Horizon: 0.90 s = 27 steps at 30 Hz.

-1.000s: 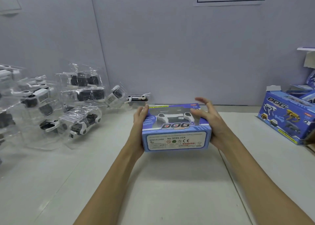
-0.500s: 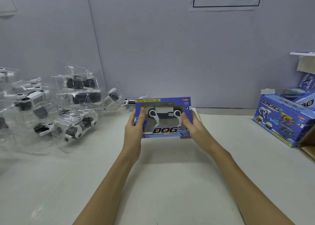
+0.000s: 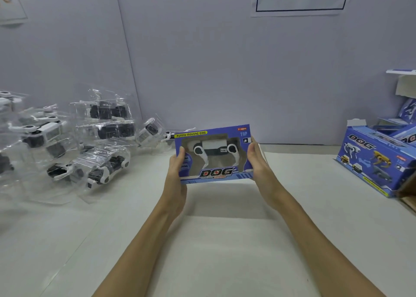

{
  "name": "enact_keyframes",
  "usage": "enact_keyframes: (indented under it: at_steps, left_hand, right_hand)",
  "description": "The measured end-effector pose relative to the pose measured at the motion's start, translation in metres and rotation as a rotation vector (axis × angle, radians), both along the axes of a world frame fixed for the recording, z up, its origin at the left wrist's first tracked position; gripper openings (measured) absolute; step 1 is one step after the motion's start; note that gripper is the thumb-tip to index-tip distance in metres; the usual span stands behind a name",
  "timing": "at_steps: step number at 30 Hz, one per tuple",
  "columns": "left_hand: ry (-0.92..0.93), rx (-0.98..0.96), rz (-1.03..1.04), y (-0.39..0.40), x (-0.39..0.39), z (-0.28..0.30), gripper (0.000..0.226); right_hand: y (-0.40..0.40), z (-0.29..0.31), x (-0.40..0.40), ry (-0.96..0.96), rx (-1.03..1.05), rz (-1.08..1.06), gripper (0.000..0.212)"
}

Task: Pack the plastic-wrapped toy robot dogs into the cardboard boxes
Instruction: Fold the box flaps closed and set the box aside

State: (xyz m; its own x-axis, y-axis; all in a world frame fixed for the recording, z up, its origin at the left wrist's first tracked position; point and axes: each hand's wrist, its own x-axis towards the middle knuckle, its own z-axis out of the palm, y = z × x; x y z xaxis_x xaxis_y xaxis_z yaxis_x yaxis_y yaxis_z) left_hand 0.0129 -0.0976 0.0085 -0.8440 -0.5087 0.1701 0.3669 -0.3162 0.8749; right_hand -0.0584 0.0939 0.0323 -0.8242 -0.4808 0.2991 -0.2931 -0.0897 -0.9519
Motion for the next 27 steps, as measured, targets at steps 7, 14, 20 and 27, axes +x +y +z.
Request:
enact_keyframes:
  at_steps: [7, 14, 20, 27]
  left_hand:
    - [0.014, -0.073, 0.05, 0.0, 0.002, 0.005, 0.038]
    - [0.007, -0.311, -0.015, -0.011, 0.012, 0.005, 0.034]
    - [-0.014, -0.057, 0.046, -0.012, 0.003, 0.006, 0.041]
    - [-0.069, -0.009, 0.026, -0.026, 0.007, 0.003, 0.052]
  right_hand:
    - [0.034, 0.008, -0.019, -0.085, 0.108, 0.093, 0.048]
    - [0.066, 0.007, -0.03, -0.198, 0.253, 0.198, 0.068]
    - [0.079, 0.023, -0.026, -0.154, 0.207, 0.057, 0.072]
    - [0.089, 0.055, -0.028, -0.136, -0.898, -0.247, 0.049]
